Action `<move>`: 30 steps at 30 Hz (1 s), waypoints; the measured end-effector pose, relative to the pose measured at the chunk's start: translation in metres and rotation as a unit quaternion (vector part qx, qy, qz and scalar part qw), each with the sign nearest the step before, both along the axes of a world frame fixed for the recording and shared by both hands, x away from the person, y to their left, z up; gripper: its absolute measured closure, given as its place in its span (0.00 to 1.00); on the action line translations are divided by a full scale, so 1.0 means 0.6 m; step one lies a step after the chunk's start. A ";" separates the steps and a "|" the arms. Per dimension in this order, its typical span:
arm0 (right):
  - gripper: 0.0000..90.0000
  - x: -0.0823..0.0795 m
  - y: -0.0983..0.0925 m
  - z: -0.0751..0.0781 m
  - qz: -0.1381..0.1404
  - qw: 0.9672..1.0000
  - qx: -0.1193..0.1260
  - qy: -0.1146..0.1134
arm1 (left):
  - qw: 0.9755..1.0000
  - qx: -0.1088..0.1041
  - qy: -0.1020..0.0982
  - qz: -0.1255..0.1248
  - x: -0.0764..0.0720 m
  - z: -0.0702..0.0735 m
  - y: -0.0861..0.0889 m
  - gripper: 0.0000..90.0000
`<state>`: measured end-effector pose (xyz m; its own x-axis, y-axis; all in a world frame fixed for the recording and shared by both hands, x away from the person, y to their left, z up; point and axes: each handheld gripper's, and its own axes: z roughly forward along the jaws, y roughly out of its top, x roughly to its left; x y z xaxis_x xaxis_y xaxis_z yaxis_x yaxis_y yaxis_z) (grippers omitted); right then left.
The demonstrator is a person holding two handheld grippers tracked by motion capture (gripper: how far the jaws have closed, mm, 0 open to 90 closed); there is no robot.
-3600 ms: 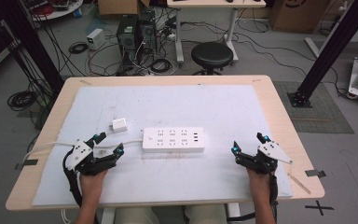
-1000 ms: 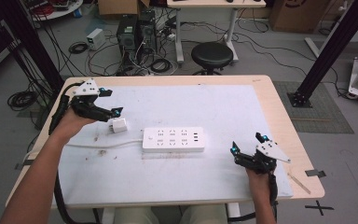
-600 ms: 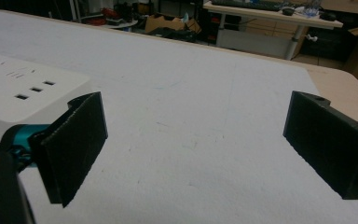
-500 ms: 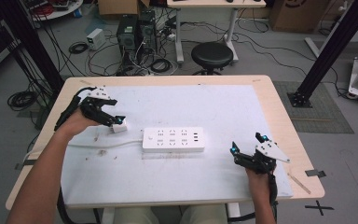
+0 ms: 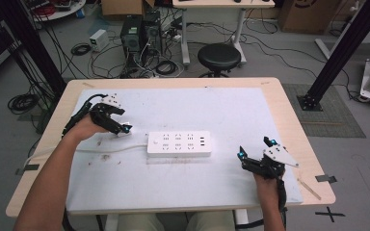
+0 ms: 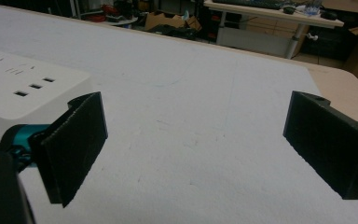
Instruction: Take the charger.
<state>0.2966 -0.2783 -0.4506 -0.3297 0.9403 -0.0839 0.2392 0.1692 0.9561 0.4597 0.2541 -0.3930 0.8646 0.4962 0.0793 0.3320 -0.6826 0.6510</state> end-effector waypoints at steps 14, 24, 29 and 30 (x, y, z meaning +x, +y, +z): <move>0.07 0.001 0.002 0.000 0.001 1.000 -0.007 0.001 | 0.999 0.024 0.030 0.014 0.011 -0.036 0.007 0.23; 0.07 0.001 0.002 0.000 0.002 1.000 -0.006 0.002 | 0.999 0.032 0.031 0.006 0.011 -0.046 0.003 0.33; 0.07 0.002 0.001 0.000 0.002 1.000 -0.007 0.001 | 0.999 0.036 0.032 0.006 0.011 -0.047 0.004 0.36; 0.07 0.002 0.001 0.000 0.002 1.000 -0.007 0.001 | 0.999 0.036 0.032 0.006 0.011 -0.047 0.005 0.36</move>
<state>0.2976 -0.2777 -0.4505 -0.3342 0.9375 -0.0971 0.2399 0.1842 0.9532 0.4666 0.2570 -0.4210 0.8631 0.5014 0.0596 0.3797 -0.7223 0.5779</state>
